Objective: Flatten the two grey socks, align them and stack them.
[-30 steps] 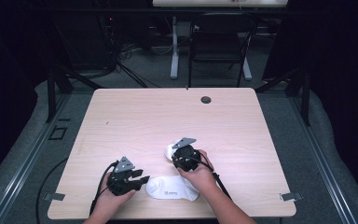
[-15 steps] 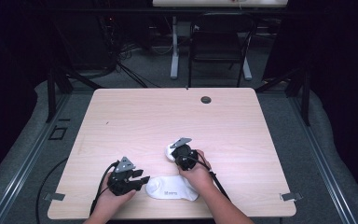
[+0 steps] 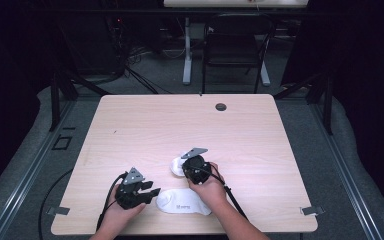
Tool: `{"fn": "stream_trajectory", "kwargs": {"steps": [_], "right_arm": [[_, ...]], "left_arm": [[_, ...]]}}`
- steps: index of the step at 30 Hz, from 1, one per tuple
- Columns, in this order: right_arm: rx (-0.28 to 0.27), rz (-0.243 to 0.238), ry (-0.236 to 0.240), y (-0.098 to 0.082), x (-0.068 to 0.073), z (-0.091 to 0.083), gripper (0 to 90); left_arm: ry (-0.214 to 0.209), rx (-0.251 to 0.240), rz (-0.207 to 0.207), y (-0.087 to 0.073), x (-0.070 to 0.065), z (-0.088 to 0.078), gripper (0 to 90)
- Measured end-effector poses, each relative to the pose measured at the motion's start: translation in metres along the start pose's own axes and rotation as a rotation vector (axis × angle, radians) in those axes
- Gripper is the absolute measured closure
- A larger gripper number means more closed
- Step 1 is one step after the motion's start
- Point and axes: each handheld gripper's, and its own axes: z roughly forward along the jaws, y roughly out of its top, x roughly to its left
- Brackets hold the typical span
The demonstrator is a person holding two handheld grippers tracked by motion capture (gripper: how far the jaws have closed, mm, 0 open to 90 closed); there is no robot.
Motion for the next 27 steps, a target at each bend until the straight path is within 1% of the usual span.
{"fn": "stream_trajectory", "kwargs": {"steps": [2, 3, 4, 6, 8, 9, 10, 11, 12, 13, 14, 16, 17, 18, 19, 21, 22, 25, 26, 27], "right_arm": [[-0.014, 0.020, 0.017, 0.001, 0.002, -0.003, 88.1], [-0.021, 0.038, 0.026, 0.001, 0.003, -0.004, 88.1], [-0.017, 0.039, 0.034, 0.002, 0.003, -0.006, 88.1], [-0.027, 0.046, 0.040, 0.002, 0.005, -0.007, 88.1], [-0.026, 0.046, 0.045, 0.002, 0.007, -0.009, 88.1], [-0.025, 0.045, 0.050, 0.001, 0.008, -0.009, 88.1], [-0.031, 0.048, 0.052, 0.001, 0.009, -0.010, 88.1], [-0.036, 0.049, 0.056, 0.001, 0.010, -0.010, 88.1], [-0.031, 0.043, 0.059, 0.000, 0.011, -0.010, 88.1], [-0.033, 0.042, 0.060, 0.000, 0.012, -0.010, 88.1], [-0.031, 0.038, 0.064, 0.000, 0.013, -0.011, 88.1], [-0.037, 0.041, 0.071, 0.000, 0.015, -0.011, 88.0], [-0.039, 0.041, 0.074, 0.000, 0.016, -0.011, 88.0], [-0.039, 0.041, 0.074, 0.000, 0.016, -0.011, 88.0], [-0.035, 0.038, 0.078, -0.001, 0.016, -0.011, 88.0], [-0.038, 0.043, 0.080, -0.001, 0.017, -0.010, 88.0], [-0.039, 0.050, 0.083, -0.001, 0.017, -0.009, 88.0], [-0.044, 0.055, 0.086, -0.002, 0.019, -0.008, 88.0], [-0.048, 0.058, 0.089, -0.002, 0.019, -0.008, 88.0], [-0.043, 0.056, 0.091, -0.002, 0.019, -0.008, 88.0]], "left_arm": [[0.000, 0.001, -0.001, 0.000, 0.000, 0.000, 57.9], [0.001, 0.001, -0.001, 0.000, 0.000, 0.001, 57.9], [0.001, 0.001, -0.001, 0.000, 0.000, 0.001, 57.9], [0.005, -0.001, -0.006, 0.001, 0.001, 0.002, 57.8], [0.013, -0.001, -0.005, 0.002, 0.003, 0.003, 57.5], [0.021, -0.006, -0.023, 0.003, 0.004, 0.005, 57.2], [0.021, -0.006, -0.023, 0.003, 0.004, 0.005, 56.6], [0.036, -0.008, -0.034, 0.006, 0.006, 0.008, 56.4], [0.036, -0.008, -0.034, 0.006, 0.006, 0.008, 55.9], [0.046, -0.013, -0.040, 0.011, 0.007, 0.012, 55.4], [0.046, -0.017, -0.048, 0.013, 0.006, 0.014, 55.3], [0.053, -0.021, -0.046, 0.019, 0.006, 0.017, 54.7], [0.060, -0.031, -0.049, 0.021, 0.006, 0.019, 54.7], [0.060, -0.031, -0.049, 0.021, 0.006, 0.019, 54.7], [0.077, -0.030, -0.061, 0.026, 0.007, 0.023, 54.7], [0.082, -0.028, -0.065, 0.028, 0.008, 0.025, 54.8], [0.089, -0.020, -0.070, 0.031, 0.009, 0.030, 54.9], [0.098, -0.005, -0.068, 0.034, 0.010, 0.036, 55.4], [0.101, 0.003, -0.060, 0.034, 0.010, 0.038, 56.1], [0.101, 0.011, -0.063, 0.033, 0.010, 0.040, 57.2]]}}
